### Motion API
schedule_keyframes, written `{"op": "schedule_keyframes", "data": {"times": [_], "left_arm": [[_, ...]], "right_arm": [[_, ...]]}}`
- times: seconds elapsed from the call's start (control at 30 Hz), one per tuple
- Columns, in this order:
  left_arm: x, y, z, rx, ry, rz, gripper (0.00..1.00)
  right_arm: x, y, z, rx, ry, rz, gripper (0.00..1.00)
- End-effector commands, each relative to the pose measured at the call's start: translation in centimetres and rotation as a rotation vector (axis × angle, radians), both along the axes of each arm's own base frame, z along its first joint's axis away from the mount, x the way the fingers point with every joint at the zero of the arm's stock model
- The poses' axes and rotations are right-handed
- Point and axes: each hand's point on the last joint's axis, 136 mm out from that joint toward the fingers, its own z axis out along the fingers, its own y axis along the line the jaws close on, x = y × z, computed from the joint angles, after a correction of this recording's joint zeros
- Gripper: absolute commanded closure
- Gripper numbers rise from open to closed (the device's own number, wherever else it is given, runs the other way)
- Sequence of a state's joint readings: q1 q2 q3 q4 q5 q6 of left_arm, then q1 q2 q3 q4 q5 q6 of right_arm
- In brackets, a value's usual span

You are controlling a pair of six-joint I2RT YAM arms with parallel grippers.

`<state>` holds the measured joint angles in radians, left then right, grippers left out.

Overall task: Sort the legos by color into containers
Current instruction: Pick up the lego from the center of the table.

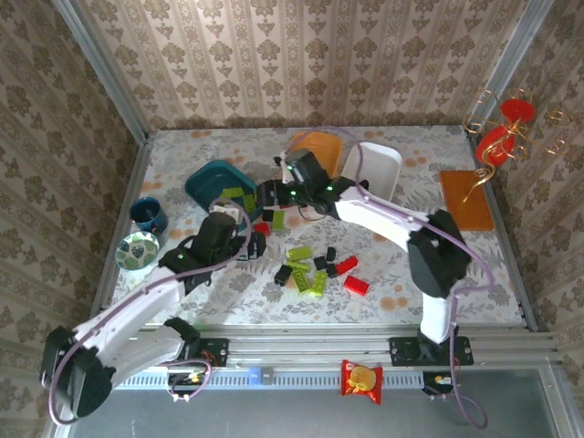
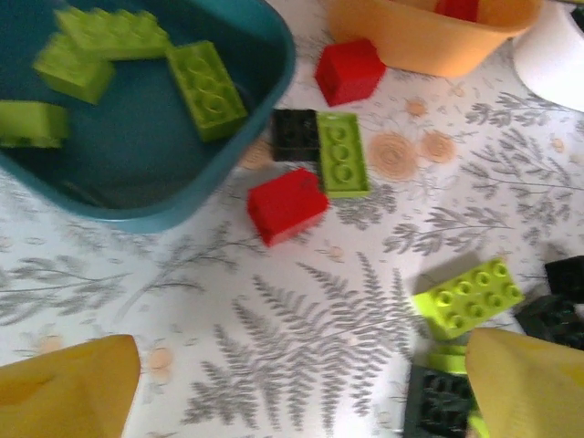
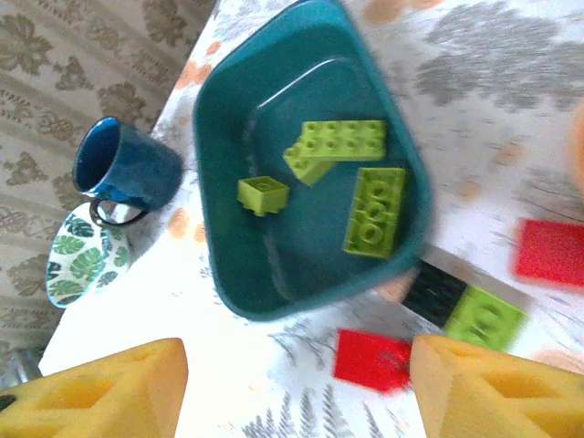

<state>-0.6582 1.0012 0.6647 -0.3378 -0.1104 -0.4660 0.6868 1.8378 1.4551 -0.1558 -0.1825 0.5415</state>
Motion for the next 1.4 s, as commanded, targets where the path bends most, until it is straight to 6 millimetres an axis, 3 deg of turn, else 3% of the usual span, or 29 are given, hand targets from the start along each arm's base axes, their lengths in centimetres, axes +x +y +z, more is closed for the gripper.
{"op": "schedule_keyframes", "data": {"times": [0.0, 0.13, 0.27, 0.43, 0.6, 0.73, 1.03, 1.2, 1.27, 1.37], "left_arm": [[0.4, -2.8, -0.4, -0.016, 0.078, -0.111, 0.17], [1.3, -4.0, -3.7, 0.052, 0.176, -0.138, 0.11], [3.4, -5.0, -5.4, 0.096, 0.179, -0.128, 0.11], [5.7, -4.1, -7.4, 0.190, 0.147, -0.052, 0.20], [7.7, -3.5, -7.7, 0.215, 0.066, 0.021, 0.22], [8.8, -3.1, -8.3, 0.238, 0.045, 0.066, 0.30], [9.1, -2.8, -10.6, 0.267, 0.075, 0.085, 0.37], [8.5, -2.9, -10.9, 0.247, 0.084, 0.080, 0.52], [8.2, -3.0, -10.7, 0.237, 0.079, 0.070, 0.56], [7.3, -3.1, -10.7, 0.227, 0.095, 0.058, 0.62]], "right_arm": [[-0.6, -4.4, -1.1, -0.074, -0.029, -0.089, 0.34], [-2.9, -8.4, -3.0, -0.131, -0.002, -0.140, 0.34], [-4.2, -10.8, -3.6, -0.131, 0.008, -0.188, 0.34], [-4.6, -11.8, -3.4, -0.125, 0.005, -0.209, 0.35], [-4.8, -12.4, -3.4, -0.124, 0.002, -0.215, 0.35], [-4.8, -12.8, -3.1, -0.111, -0.001, -0.221, 0.35], [-5.2, -14.1, -3.2, -0.105, 0.003, -0.243, 0.35], [-5.2, -14.5, -3.8, -0.109, 0.015, -0.251, 0.35], [-5.3, -14.7, -2.7, -0.091, -0.008, -0.256, 0.35], [-5.3, -14.8, -2.7, -0.086, -0.010, -0.261, 0.35]]}}
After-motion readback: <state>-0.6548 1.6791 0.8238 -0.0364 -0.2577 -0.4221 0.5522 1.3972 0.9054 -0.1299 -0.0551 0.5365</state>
